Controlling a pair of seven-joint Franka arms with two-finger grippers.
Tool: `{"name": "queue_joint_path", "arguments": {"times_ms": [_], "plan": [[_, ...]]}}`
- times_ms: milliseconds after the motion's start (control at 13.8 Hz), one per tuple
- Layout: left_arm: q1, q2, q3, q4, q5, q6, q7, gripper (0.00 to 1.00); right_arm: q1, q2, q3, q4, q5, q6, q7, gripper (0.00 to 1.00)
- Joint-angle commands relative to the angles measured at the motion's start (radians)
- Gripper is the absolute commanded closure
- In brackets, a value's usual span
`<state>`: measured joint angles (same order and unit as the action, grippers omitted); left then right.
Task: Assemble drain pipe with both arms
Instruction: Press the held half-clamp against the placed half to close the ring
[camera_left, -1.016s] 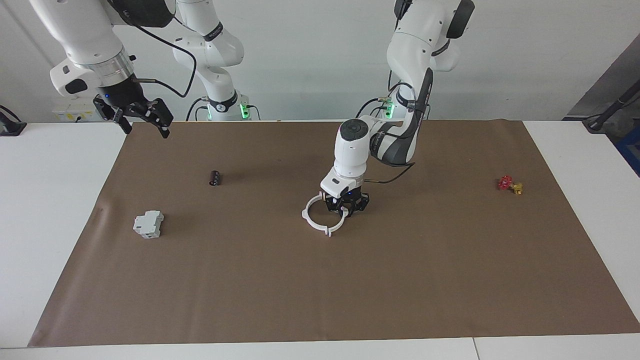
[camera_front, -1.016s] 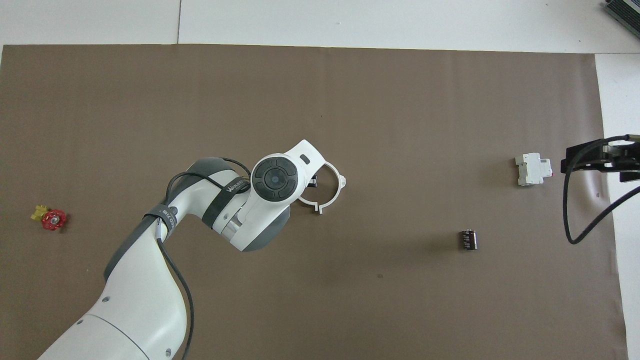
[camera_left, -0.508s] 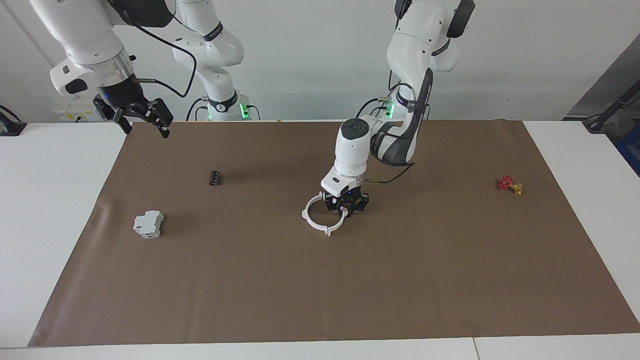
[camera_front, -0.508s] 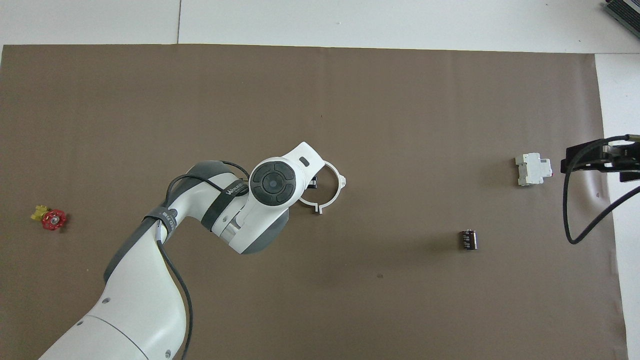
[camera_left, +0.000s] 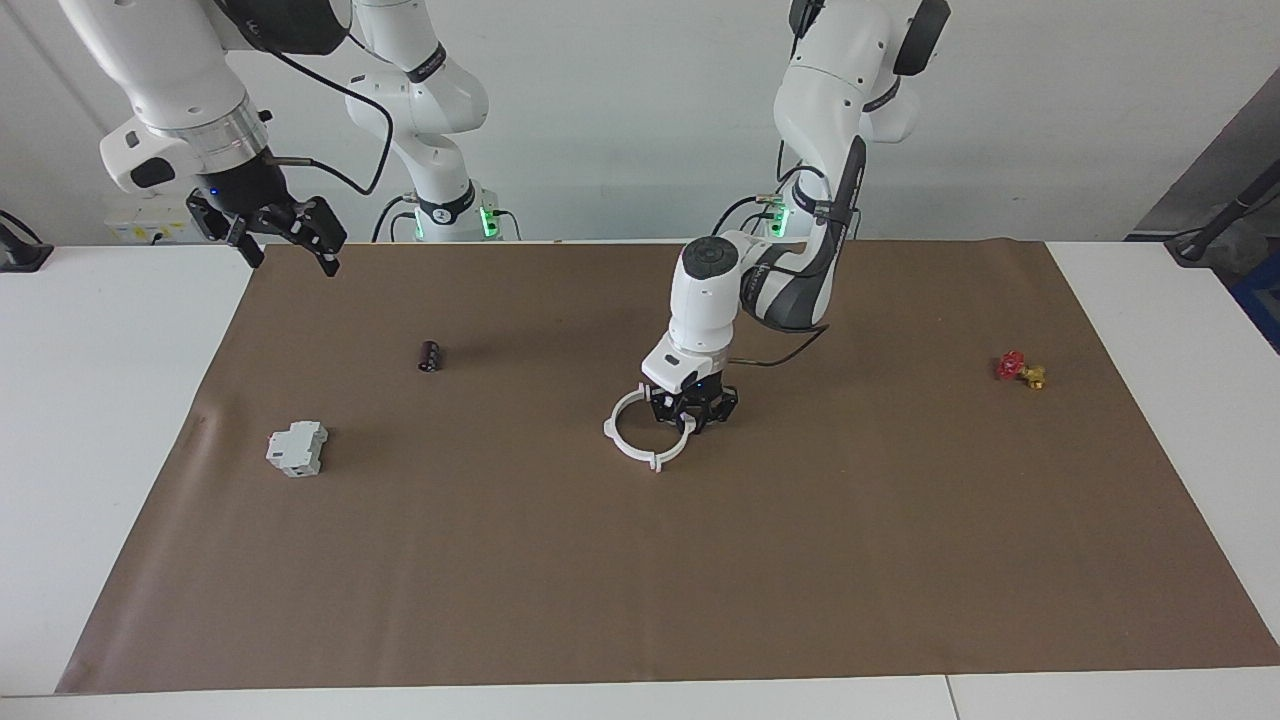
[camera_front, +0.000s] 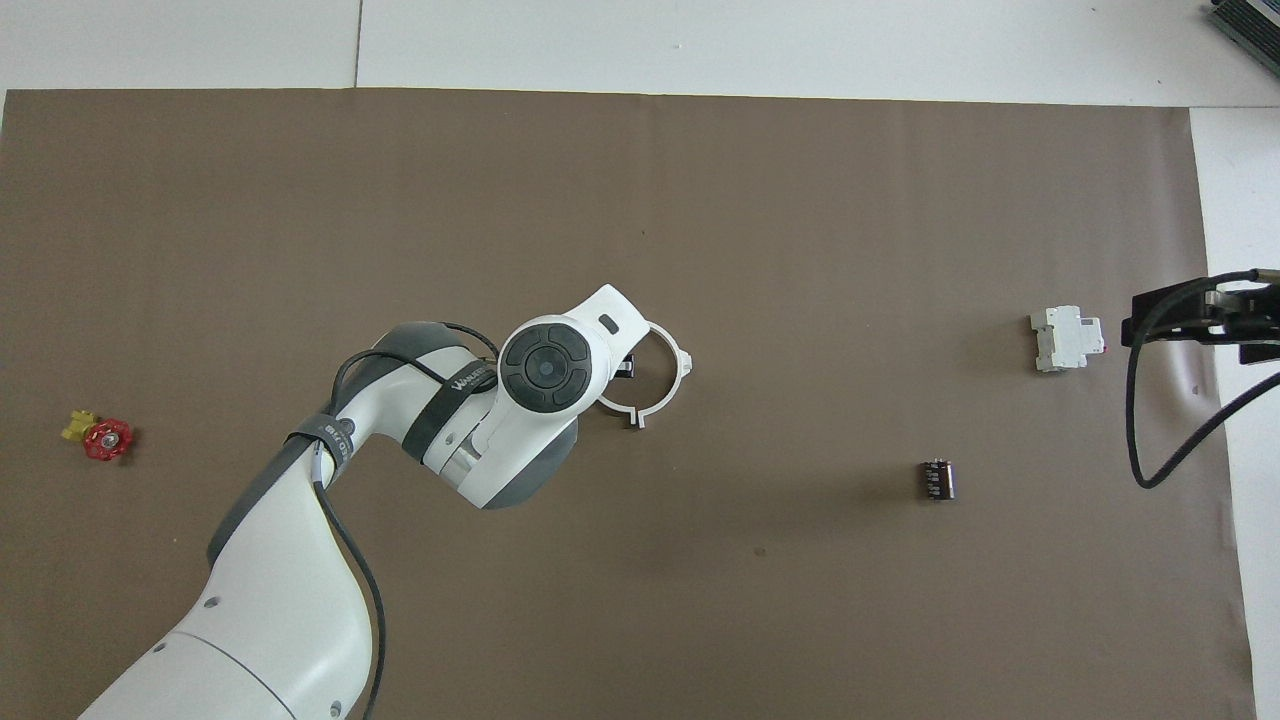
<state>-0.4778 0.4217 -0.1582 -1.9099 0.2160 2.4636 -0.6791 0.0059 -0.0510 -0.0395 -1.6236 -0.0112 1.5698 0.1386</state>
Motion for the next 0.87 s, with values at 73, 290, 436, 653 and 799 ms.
{"name": "queue_joint_path", "arguments": {"times_ms": [73, 290, 436, 653, 799], "plan": [[-0.012, -0.031, 0.000, -0.077, 0.026, 0.012, -0.027, 0.98, -0.006, -0.004, 0.003, -0.004, 0.017, -0.005, -0.017, 0.00], [-0.012, -0.031, 0.000, -0.075, 0.026, 0.020, -0.027, 0.96, -0.006, -0.004, 0.003, -0.004, 0.017, -0.005, -0.017, 0.00], [-0.010, -0.031, 0.000, -0.075, 0.026, 0.020, -0.027, 0.93, -0.006, -0.004, 0.003, -0.004, 0.017, -0.005, -0.017, 0.00], [-0.010, -0.027, 0.000, -0.069, 0.026, 0.018, -0.027, 0.94, -0.006, -0.004, 0.003, -0.004, 0.017, -0.005, -0.017, 0.00], [-0.008, -0.026, 0.000, -0.066, 0.026, 0.020, -0.027, 0.94, -0.006, -0.004, 0.003, -0.004, 0.017, -0.005, -0.017, 0.00]]}}
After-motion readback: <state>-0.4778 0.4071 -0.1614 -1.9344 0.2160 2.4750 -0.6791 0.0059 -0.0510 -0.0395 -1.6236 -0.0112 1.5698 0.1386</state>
